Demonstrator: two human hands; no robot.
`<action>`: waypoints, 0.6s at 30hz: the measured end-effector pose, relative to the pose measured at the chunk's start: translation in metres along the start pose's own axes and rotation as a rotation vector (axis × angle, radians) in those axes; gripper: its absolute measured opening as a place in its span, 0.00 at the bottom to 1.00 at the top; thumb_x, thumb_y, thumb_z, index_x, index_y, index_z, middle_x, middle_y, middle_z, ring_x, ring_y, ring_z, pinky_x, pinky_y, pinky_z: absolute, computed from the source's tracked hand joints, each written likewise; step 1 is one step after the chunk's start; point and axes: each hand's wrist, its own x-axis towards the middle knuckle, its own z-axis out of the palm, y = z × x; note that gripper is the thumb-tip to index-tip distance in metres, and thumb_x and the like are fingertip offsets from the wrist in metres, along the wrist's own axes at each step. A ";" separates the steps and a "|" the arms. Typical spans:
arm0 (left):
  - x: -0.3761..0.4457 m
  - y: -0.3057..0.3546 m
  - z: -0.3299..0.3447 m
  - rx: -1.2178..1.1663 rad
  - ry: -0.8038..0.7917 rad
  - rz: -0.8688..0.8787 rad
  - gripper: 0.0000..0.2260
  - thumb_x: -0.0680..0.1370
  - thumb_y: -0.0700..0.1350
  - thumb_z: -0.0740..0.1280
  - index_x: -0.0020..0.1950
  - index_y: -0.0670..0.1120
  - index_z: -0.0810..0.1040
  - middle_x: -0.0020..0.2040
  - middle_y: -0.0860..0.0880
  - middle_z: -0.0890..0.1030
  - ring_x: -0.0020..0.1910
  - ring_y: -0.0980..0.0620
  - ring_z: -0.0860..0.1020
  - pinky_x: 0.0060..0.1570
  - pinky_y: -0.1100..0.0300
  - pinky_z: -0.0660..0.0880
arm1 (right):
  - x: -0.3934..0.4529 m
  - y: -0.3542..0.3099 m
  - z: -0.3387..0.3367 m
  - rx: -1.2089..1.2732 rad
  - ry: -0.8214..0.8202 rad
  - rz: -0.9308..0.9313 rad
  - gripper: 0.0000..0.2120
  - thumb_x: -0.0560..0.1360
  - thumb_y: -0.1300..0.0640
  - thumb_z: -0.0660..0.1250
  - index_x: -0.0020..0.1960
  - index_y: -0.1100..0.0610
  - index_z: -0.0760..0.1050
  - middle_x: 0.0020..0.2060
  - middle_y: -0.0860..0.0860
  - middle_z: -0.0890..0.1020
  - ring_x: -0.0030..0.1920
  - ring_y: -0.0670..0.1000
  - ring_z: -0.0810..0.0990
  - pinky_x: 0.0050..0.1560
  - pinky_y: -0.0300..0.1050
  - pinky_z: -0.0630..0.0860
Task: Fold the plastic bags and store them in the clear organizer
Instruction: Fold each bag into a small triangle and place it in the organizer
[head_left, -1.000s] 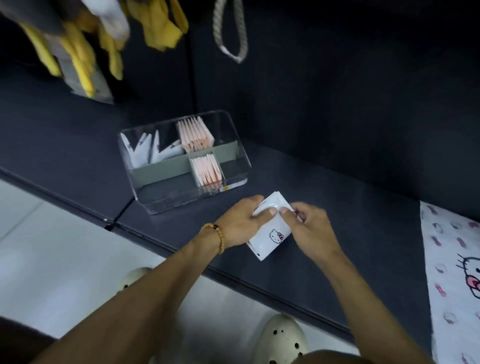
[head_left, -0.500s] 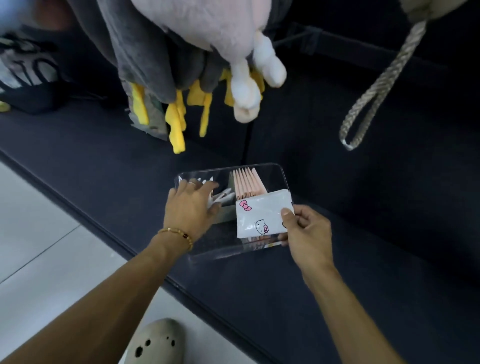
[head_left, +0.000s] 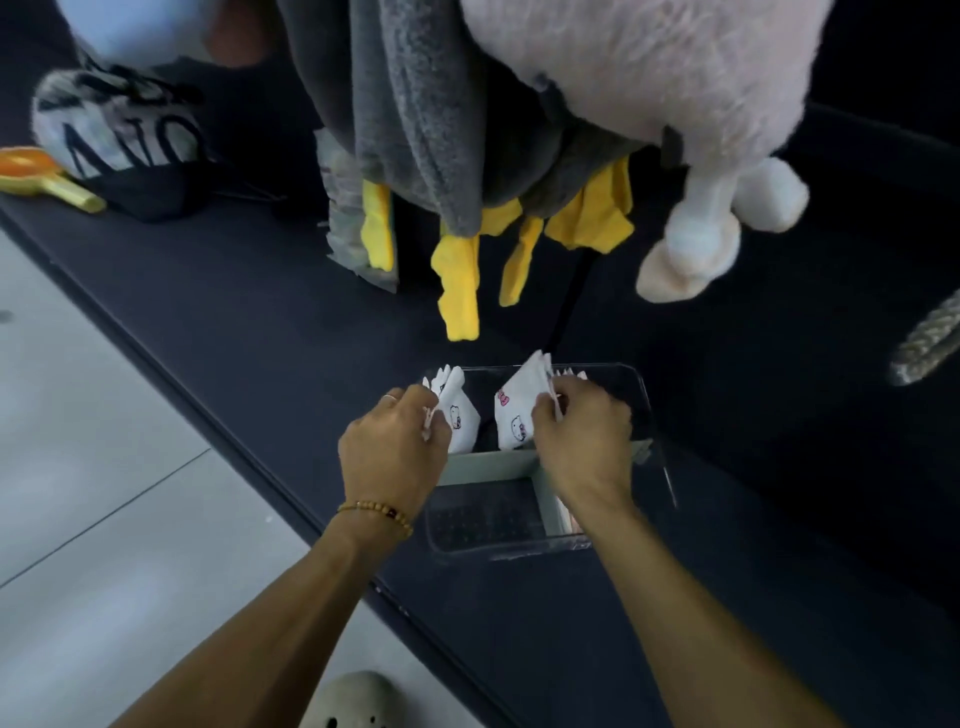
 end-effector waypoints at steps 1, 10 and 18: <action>-0.002 0.000 0.001 -0.042 -0.020 -0.004 0.02 0.72 0.43 0.71 0.43 0.45 0.82 0.36 0.48 0.79 0.29 0.45 0.77 0.31 0.55 0.75 | 0.005 -0.005 0.010 -0.066 -0.104 0.005 0.10 0.76 0.59 0.62 0.38 0.60 0.73 0.34 0.55 0.78 0.36 0.56 0.76 0.34 0.44 0.69; -0.014 -0.006 0.007 -0.219 -0.081 0.064 0.05 0.75 0.43 0.69 0.50 0.45 0.82 0.45 0.51 0.73 0.36 0.56 0.71 0.38 0.70 0.68 | 0.008 -0.019 0.051 0.187 -0.513 0.152 0.14 0.79 0.51 0.62 0.41 0.54 0.81 0.38 0.52 0.84 0.41 0.52 0.82 0.43 0.49 0.79; -0.024 0.017 -0.007 -0.397 -0.121 -0.177 0.10 0.78 0.45 0.63 0.58 0.47 0.77 0.53 0.54 0.71 0.50 0.56 0.75 0.50 0.62 0.72 | -0.001 -0.013 0.016 0.282 -0.238 0.169 0.12 0.79 0.50 0.60 0.52 0.53 0.80 0.40 0.40 0.80 0.41 0.40 0.77 0.41 0.35 0.71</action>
